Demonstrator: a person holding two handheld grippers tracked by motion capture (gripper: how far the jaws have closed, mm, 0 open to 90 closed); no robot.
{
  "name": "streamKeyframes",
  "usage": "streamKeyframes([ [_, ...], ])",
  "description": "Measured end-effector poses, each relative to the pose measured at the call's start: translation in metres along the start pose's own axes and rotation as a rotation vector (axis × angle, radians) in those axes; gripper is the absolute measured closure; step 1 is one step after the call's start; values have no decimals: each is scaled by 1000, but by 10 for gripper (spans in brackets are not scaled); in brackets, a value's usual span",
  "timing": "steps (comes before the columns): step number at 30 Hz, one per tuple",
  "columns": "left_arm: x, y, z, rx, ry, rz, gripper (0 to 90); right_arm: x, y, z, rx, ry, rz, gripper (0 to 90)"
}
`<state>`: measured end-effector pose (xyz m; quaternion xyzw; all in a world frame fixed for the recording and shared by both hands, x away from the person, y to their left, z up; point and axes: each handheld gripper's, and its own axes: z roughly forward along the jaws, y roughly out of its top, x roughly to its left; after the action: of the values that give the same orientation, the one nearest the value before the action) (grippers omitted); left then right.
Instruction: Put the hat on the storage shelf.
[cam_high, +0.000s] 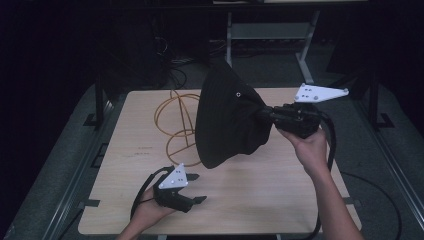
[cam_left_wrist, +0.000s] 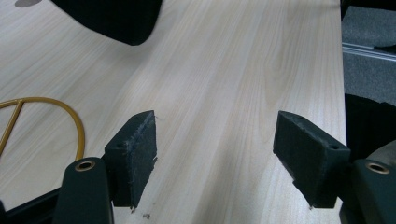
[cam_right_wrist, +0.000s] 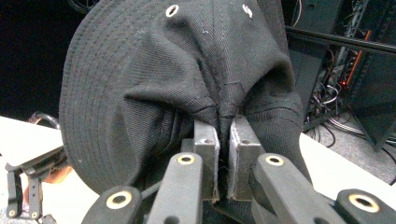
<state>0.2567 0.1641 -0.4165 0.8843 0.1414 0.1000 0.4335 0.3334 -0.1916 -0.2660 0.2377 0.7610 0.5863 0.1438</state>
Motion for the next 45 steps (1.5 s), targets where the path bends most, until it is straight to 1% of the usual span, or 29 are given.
streamKeyframes([
  [3, -1, 0, 2, 3, -3, -3, 284, 0, 4, 5, -1, 7, -2, 840],
  [8, -3, 1, 5, 14, -8, 18, 281, 2, 13, 15, 3, 20, -6, 840],
  [16, -4, 1, 8, 24, -13, 23, 279, 6, 29, 30, 6, 39, -20, 839],
  [22, -5, 0, 10, 24, -22, 23, 279, 8, 37, 41, 11, 43, -26, 839],
  [25, -7, 0, 11, 31, -24, 20, 279, 8, 39, 45, 7, 43, -26, 839],
  [28, -7, 0, 13, 35, -27, 36, 278, 8, 43, 48, 6, 46, -24, 838],
  [31, -9, 0, 14, 40, -31, 35, 278, 9, 46, 51, 11, 52, -22, 838],
  [33, -10, 0, 15, 41, -33, 47, 278, 9, 48, 54, 10, 53, -26, 838],
  [38, -12, 1, 17, 50, -42, 53, 277, 9, 53, 60, 10, 56, -22, 836],
  [41, -14, 1, 19, 58, -48, 65, 276, 9, 55, 63, 16, 57, -19, 836],
  [44, -15, 2, 20, 61, -56, 66, 276, 9, 57, 66, 14, 59, -21, 836],
  [45, -15, 1, 21, 55, -57, 65, 275, 9, 58, 66, 12, 58, -25, 835],
])
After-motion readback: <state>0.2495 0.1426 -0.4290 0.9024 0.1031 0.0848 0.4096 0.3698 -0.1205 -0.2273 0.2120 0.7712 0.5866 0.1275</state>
